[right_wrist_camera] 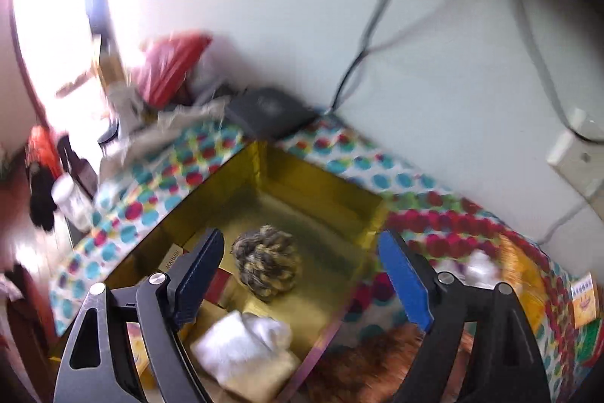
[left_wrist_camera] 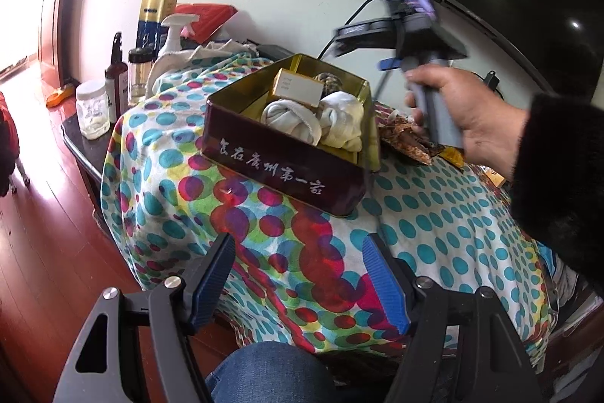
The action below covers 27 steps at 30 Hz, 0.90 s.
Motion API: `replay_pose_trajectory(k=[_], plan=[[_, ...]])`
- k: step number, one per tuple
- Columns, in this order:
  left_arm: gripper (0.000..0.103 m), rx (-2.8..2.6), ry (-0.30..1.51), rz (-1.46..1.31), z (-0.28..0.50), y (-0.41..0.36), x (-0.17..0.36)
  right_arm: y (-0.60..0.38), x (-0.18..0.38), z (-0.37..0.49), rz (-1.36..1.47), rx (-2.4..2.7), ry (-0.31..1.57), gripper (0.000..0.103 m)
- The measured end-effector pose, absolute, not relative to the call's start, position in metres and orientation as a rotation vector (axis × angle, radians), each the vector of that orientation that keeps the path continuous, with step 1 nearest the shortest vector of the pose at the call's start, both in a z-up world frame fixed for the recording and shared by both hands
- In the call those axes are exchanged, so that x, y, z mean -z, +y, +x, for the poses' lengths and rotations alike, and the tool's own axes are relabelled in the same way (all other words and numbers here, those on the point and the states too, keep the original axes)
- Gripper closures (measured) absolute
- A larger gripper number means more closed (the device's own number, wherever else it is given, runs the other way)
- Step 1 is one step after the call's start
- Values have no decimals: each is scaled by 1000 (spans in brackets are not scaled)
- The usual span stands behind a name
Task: Organize objects
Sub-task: 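Carry the rope ball into the gold tin and open the right gripper, then move the left gripper to the brown OCAK snack bag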
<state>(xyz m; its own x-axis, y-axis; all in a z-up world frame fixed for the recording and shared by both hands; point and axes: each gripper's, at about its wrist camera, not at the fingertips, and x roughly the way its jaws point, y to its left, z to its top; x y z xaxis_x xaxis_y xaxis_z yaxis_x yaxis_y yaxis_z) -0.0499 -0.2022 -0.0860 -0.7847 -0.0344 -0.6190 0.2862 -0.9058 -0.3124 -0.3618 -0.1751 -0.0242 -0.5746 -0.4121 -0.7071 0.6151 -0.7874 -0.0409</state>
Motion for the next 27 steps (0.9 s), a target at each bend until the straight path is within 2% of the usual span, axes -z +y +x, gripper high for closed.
replay_pose_trajectory(k=[2,3,9,17,21,27], plan=[[31,2763,570,930,-49,-199,84,-144,17,-358,917,2407,340,5],[31,2769,558,925,-48,-197,83,-126,17,-356,912,2451,323,5],[31,2803,483,907,-46,-182,80,-12,57,-354,1043,2594,211,5],[31,2852,333,866,-44,-155,82,120,106,-359,1205,2739,152,5],[31,2874,270,926,-52,-137,84,160,109,-365,1221,2753,-53,3],[31,2947,290,996,-92,-106,66,170,118,-373,1273,2655,-211,0]])
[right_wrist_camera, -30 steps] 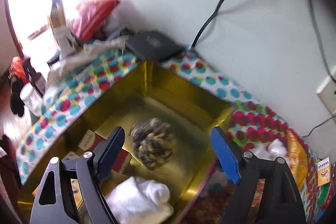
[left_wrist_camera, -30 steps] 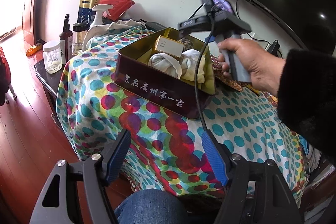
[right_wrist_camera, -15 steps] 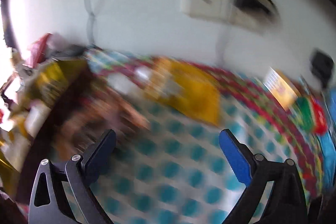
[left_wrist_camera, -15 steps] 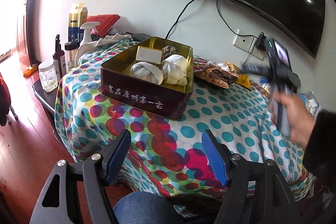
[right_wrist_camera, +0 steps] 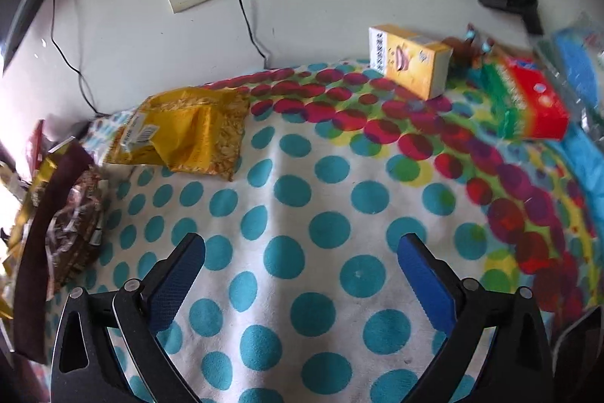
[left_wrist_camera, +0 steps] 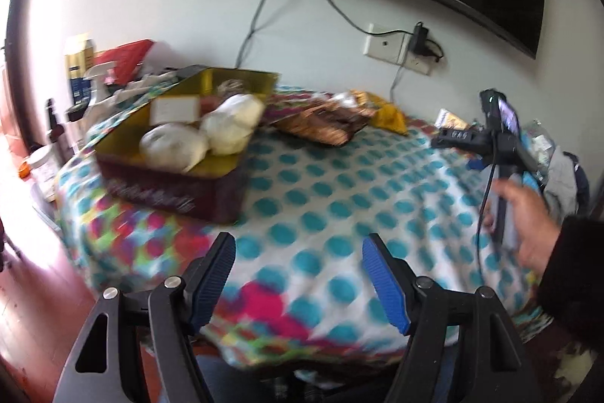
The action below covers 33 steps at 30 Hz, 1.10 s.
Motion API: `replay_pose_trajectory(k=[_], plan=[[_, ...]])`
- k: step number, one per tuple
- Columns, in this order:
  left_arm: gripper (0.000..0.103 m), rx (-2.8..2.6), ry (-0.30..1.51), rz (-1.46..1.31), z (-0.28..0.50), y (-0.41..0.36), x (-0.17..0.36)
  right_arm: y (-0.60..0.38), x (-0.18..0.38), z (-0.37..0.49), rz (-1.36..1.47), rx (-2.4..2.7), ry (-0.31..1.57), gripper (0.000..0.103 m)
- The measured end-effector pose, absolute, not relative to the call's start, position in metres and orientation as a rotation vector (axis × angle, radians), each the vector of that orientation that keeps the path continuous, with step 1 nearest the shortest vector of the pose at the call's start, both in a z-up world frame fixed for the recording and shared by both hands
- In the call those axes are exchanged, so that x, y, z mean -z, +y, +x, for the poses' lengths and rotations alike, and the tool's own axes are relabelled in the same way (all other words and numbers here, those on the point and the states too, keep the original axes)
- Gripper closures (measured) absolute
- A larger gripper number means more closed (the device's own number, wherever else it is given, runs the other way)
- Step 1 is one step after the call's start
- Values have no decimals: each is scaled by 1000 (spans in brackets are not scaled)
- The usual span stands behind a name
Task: Organize objects
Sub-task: 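Move the left gripper to the brown OCAK snack bag, then grasp the brown snack bag with the left gripper and lift it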
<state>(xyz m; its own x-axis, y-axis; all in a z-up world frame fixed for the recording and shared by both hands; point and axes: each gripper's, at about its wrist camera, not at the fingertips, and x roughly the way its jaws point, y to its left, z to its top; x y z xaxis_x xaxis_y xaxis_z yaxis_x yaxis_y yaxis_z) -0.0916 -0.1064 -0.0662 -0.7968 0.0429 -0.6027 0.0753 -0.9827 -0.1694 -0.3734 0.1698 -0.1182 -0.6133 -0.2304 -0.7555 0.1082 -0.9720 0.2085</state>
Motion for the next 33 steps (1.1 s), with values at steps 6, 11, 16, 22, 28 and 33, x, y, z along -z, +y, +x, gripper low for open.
replay_pose_trajectory(k=[6,11,16,22,28,33], plan=[[31,2923,392,1089,-162,-83,58,182,121,-369,1226,2611,-349,0],[31,2956,236,1060,-209,-61,36,185,119,-365,1196,2613,-391,0],[31,2961,151,1087,-277,-52,22,188,118,-364,1168,2618,-415,0],[31,2755,21,1187,-358,-71,43,189,116,-363,1156,2620,-414,0],[31,2647,50,1388,-423,-83,60,188,114,-363,1148,2621,-405,0],[31,2563,13,1555,-468,-77,86,188,112,-361,1140,2620,-405,0]])
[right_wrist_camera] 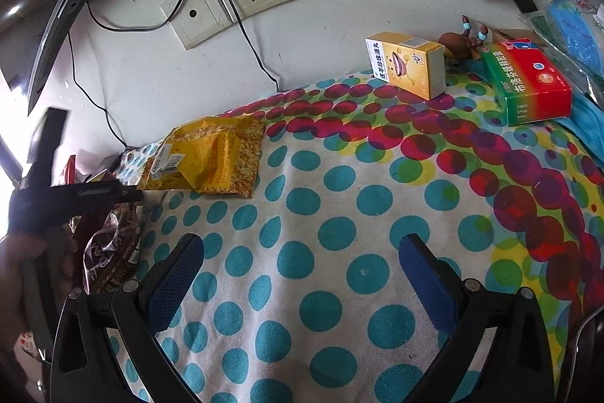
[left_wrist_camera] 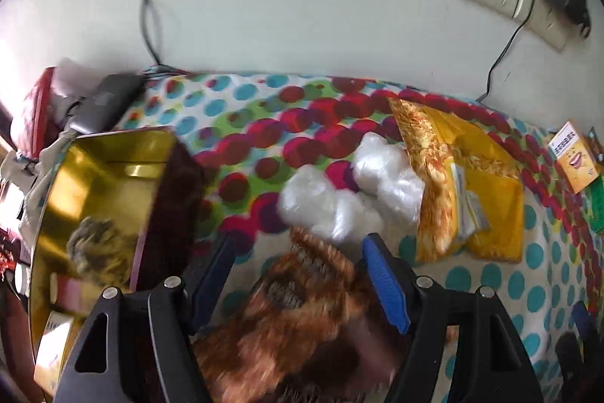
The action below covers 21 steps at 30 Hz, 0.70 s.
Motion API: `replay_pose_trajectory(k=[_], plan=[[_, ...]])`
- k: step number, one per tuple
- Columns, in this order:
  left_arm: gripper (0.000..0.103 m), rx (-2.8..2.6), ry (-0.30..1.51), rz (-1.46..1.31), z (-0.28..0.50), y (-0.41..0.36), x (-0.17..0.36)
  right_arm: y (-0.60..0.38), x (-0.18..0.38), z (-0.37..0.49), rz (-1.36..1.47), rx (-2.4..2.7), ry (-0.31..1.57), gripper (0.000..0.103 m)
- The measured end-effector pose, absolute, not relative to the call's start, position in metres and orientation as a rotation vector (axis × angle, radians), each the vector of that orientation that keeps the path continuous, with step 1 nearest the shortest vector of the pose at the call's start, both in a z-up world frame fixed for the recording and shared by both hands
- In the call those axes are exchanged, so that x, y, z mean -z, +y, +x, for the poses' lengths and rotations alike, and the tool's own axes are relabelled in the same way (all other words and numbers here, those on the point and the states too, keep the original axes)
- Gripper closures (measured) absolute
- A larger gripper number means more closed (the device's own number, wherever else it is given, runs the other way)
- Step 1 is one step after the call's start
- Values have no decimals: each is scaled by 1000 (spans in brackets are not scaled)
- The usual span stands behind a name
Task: Organize objects
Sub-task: 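Grasp the brown snack bag with the left gripper and lift it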
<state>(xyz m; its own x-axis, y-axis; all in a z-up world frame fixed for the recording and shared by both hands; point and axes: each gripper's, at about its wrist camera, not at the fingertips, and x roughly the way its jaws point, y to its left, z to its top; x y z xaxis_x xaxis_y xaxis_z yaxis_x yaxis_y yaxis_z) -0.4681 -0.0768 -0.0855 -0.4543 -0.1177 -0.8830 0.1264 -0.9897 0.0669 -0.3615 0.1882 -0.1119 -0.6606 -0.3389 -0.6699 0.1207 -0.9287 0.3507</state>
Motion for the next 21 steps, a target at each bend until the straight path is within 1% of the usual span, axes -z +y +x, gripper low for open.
replay_pose_trajectory(k=[4,7,9,10,11,14,16,18,21], plan=[[31,2625,-27,1540,-485,-51,86,187,110,-360,1135,2626,-401,0],[31,2883,3,1548,-480,-15,74,187,109,-360,1131,2630,-406,0],[31,2941,-170,1503,-474,5,73,187,109,-360,1130,2632,-407,0],[31,2906,-190,1483,-475,4,76,187,108,-360,1128,2635,-406,0],[31,2870,-142,1483,-477,-3,80,187,108,-360,1126,2637,-405,0],[31,2841,-83,1390,-480,-25,81,186,107,-359,1121,2644,-402,0],[31,2849,-42,1424,-484,-30,84,186,107,-359,1114,2648,-406,0],[31,2829,-82,1459,-486,-26,88,186,106,-358,1109,2653,-410,0],[31,2861,-60,1446,-480,-15,82,187,107,-359,1110,2646,-419,0]])
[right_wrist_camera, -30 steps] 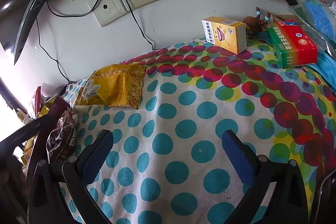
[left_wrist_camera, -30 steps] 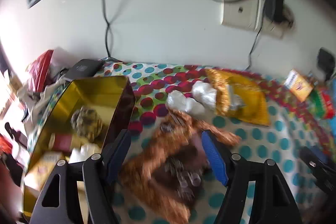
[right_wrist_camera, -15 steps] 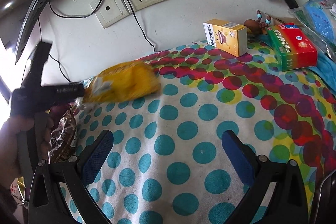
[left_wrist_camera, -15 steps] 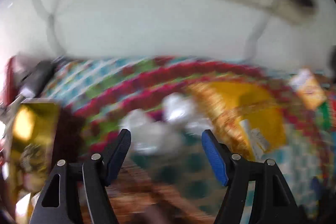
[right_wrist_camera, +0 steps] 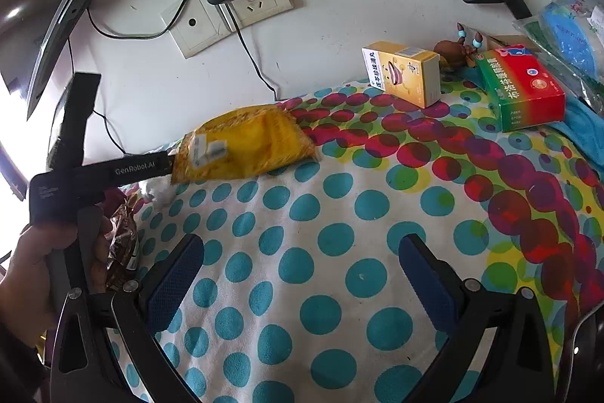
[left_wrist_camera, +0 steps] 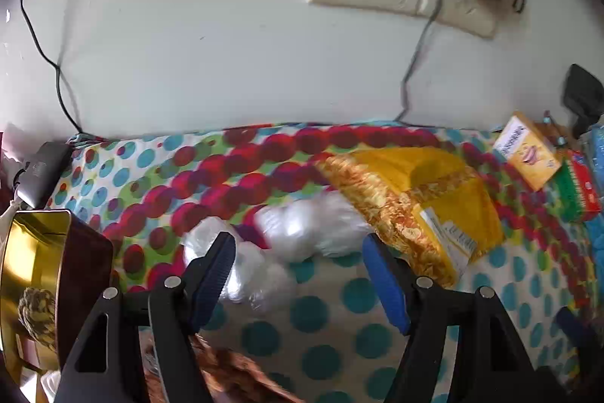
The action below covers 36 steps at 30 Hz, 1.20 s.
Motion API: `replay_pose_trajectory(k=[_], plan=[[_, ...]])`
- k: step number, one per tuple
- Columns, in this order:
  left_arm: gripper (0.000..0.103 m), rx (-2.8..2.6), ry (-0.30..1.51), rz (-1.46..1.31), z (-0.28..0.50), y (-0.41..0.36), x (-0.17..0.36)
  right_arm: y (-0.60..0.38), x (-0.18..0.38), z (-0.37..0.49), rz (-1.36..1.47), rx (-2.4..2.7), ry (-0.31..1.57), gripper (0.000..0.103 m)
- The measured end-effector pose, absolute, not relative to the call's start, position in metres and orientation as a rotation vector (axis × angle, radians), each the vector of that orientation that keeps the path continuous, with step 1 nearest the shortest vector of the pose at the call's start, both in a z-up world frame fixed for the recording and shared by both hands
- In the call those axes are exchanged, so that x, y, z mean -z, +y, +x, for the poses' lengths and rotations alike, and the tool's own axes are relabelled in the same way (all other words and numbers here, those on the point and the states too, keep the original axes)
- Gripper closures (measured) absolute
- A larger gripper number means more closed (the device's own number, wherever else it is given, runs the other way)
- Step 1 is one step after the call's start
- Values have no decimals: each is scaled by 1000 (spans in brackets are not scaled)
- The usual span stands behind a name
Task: Organize objects
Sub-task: 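Grasp the brown snack bag with the left gripper and lift it, then carry the brown snack bag over the gold tin with the left gripper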
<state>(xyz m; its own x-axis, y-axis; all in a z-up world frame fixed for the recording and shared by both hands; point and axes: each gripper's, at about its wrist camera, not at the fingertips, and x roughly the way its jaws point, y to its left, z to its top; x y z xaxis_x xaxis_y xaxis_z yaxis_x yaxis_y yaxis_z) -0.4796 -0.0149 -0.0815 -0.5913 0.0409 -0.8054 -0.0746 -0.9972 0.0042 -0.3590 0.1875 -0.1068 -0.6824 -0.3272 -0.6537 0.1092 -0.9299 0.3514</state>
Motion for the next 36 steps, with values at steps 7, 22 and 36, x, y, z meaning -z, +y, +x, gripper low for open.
replay_pose_trajectory(k=[7,22,36], plan=[[31,-2865,-26,-1198,-449,-20,51,189,107,-358,1105,2646,-429,0],[31,-2766,758,-1239,-311,-28,88,189,106,-358,1099,2652,-434,0],[24,-2763,633,-1415,-352,-45,109,189,107,-358,1113,2641,-436,0]])
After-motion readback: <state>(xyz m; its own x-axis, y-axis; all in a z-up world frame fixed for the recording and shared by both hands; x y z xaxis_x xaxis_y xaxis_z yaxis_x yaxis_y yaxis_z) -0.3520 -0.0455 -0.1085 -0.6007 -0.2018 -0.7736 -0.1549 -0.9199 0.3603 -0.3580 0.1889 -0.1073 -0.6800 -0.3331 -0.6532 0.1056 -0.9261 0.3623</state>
